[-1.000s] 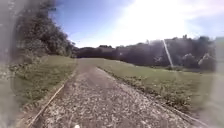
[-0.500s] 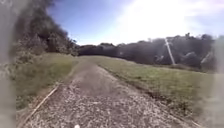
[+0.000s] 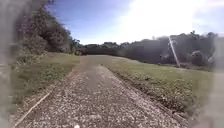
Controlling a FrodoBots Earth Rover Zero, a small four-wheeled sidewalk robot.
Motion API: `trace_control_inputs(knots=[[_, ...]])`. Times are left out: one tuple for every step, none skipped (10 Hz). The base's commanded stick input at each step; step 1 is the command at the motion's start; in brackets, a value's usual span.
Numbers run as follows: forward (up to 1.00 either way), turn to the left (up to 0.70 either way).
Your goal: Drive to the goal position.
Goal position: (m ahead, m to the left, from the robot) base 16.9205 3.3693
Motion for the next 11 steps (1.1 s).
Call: trace_control_inputs(knots=[[0.70, 0.00], [0.70, 0.00], [0.70, 0.00], [0.70, 0.00], [0.70, 0.00], [0.70, 0.00], [0.70, 0.00], [0.70, 0.00], [0.70, 0.00], [0.70, 0.00], [0.70, 0.00]])
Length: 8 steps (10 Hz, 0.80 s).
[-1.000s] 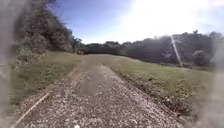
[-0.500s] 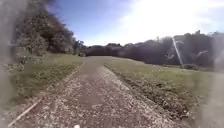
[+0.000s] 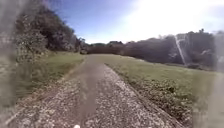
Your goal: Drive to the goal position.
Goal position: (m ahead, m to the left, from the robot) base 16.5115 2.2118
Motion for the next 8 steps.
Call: trace_control_inputs(knots=[[0.70, 0.00], [0.70, 0.00], [0.70, 0.00], [0.70, 0.00], [0.70, 0.00], [0.70, 0.00], [0.70, 0.00], [0.70, 0.00]])
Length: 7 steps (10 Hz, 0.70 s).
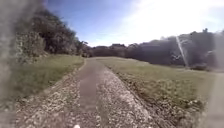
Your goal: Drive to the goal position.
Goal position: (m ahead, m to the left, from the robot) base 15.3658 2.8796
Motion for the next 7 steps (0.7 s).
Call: trace_control_inputs(knots=[[0.70, 0.00], [0.70, 0.00], [0.70, 0.00], [0.70, 0.00], [0.70, 0.00], [0.70, 0.02], [0.70, 0.29]])
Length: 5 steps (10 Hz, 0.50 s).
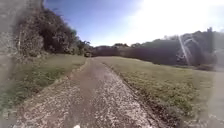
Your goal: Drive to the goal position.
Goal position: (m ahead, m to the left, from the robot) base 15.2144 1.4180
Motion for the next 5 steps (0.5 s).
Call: trace_control_inputs(knots=[[0.70, 0.31], [0.70, 0.20], [0.70, 0.04], [0.70, 0.01], [0.70, 0.00]])
